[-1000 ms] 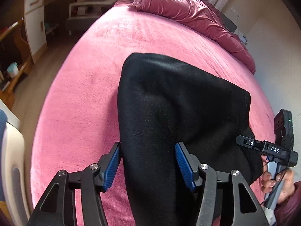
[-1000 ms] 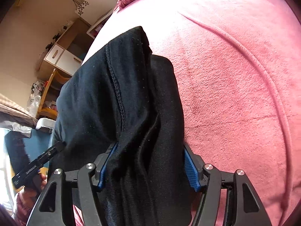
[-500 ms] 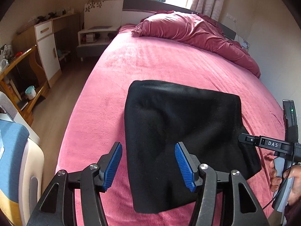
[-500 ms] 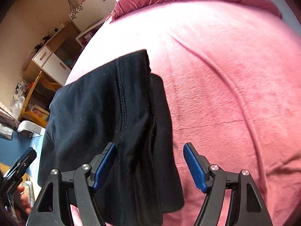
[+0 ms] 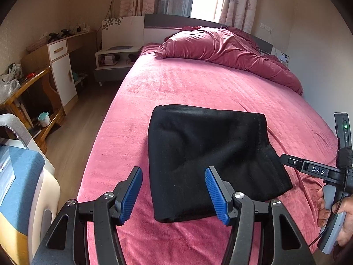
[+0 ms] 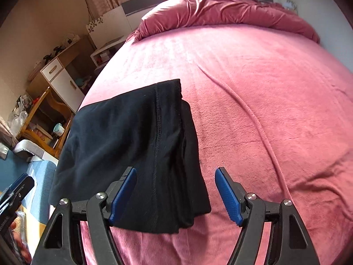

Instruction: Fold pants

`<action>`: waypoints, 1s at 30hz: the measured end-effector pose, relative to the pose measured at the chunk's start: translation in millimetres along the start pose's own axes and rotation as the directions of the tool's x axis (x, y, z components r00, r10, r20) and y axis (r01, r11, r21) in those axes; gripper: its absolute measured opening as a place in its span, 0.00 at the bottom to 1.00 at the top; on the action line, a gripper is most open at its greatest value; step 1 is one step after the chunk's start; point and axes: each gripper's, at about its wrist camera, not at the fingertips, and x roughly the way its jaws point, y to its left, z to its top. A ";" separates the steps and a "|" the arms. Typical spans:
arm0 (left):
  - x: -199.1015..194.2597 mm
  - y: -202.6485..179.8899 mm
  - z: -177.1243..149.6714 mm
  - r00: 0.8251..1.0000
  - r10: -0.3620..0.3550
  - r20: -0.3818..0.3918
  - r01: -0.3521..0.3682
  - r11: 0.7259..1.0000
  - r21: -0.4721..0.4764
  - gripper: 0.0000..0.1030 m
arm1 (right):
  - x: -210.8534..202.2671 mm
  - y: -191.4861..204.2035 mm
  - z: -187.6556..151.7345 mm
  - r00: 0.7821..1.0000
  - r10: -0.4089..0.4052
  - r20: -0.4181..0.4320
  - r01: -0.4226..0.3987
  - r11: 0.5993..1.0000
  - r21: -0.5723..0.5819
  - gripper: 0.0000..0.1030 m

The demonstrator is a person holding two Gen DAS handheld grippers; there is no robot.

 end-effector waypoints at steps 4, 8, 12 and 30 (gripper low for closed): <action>-9.8 -2.8 -6.2 1.000 0.009 0.012 -0.009 1.000 -0.004 0.59 | -11.1 10.3 -10.2 1.000 -0.010 0.025 0.010 1.000 -0.020 0.72; -17.8 -4.4 -11.1 1.000 0.009 0.022 -0.009 1.000 -0.008 0.59 | -20.6 24.2 -23.7 0.999 -0.002 0.038 0.003 0.999 -0.041 0.72; -28.0 -5.5 -17.6 0.999 0.016 0.039 -0.015 1.000 -0.017 0.59 | -31.7 36.9 -39.1 0.998 -0.012 0.062 0.016 0.998 -0.055 0.72; -71.7 -11.1 -49.1 0.993 0.041 0.112 -0.039 0.999 -0.025 0.62 | -84.3 79.9 -93.7 0.978 -0.113 0.178 0.132 0.986 -0.099 0.73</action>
